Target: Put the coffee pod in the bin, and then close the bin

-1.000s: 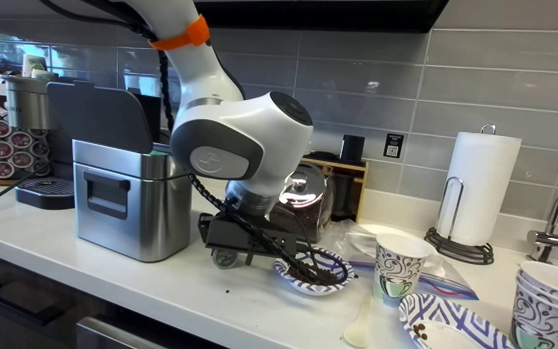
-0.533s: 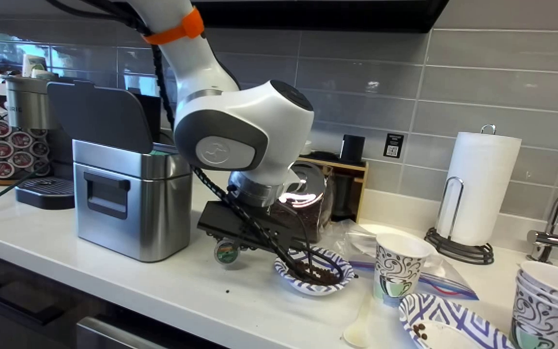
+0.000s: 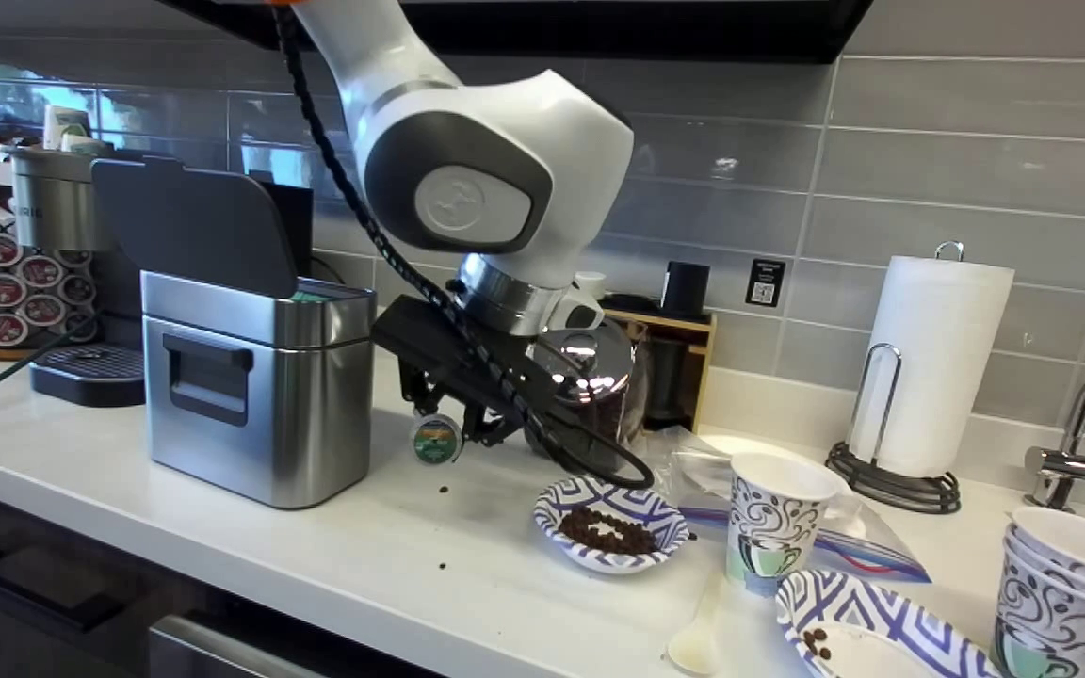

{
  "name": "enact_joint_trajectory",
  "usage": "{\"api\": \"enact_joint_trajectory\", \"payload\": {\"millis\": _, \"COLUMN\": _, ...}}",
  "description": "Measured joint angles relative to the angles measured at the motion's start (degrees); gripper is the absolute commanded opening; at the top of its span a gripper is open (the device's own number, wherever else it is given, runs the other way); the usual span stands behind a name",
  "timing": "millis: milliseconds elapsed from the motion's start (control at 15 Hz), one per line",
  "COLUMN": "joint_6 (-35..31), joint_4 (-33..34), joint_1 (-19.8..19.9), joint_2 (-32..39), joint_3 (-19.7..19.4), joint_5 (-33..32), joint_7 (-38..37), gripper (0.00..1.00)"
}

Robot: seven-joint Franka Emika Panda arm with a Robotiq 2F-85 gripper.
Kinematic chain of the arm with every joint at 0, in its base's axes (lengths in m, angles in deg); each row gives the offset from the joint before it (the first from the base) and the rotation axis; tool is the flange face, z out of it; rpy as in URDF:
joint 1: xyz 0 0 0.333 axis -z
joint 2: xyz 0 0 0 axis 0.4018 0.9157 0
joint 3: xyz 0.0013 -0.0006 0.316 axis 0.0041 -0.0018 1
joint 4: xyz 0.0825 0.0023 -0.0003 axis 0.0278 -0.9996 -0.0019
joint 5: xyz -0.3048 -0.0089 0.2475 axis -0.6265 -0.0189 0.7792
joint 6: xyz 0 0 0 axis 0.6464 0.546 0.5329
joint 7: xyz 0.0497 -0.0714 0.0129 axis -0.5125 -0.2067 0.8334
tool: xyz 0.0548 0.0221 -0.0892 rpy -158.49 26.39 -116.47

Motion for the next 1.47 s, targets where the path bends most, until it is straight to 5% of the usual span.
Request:
{"api": "enact_joint_trajectory", "payload": {"millis": 267, "joint_6": 10.28, "joint_4": 1.86, "joint_1": 1.06, "joint_2": -4.29, "joint_3": -0.57, "joint_5": -0.09, "joint_7": -3.98, "gripper": 0.13}}
{"api": "enact_joint_trajectory", "payload": {"millis": 333, "joint_6": 12.41, "joint_4": 2.23, "joint_1": 1.18, "joint_2": -5.45, "joint_3": -0.89, "joint_5": -0.09, "joint_7": -4.68, "gripper": 0.38}}
{"api": "enact_joint_trajectory", "payload": {"millis": 600, "joint_6": 16.42, "joint_4": 2.94, "joint_1": 1.35, "joint_2": -8.55, "joint_3": -1.44, "joint_5": -0.10, "joint_7": -6.18, "gripper": 0.38}}
{"api": "enact_joint_trajectory", "payload": {"millis": 667, "joint_6": 16.43, "joint_4": 2.93, "joint_1": 1.34, "joint_2": -8.59, "joint_3": -1.44, "joint_5": -0.10, "joint_7": -6.25, "gripper": 0.13}}
{"api": "enact_joint_trajectory", "payload": {"millis": 800, "joint_6": 16.43, "joint_4": 2.92, "joint_1": 1.31, "joint_2": -8.51, "joint_3": -1.47, "joint_5": -0.09, "joint_7": -6.25, "gripper": 0.13}}
{"api": "enact_joint_trajectory", "payload": {"millis": 1133, "joint_6": 17.14, "joint_4": 2.71, "joint_1": 1.85, "joint_2": -9.85, "joint_3": -1.82, "joint_5": 15.90, "joint_7": -0.08, "gripper": 0.13}}
{"api": "enact_joint_trajectory", "payload": {"millis": 1467, "joint_6": 25.19, "joint_4": 3.23, "joint_1": 1.85, "joint_2": -12.87, "joint_3": -3.58, "joint_5": 31.05, "joint_7": 3.57, "gripper": 0.13}}
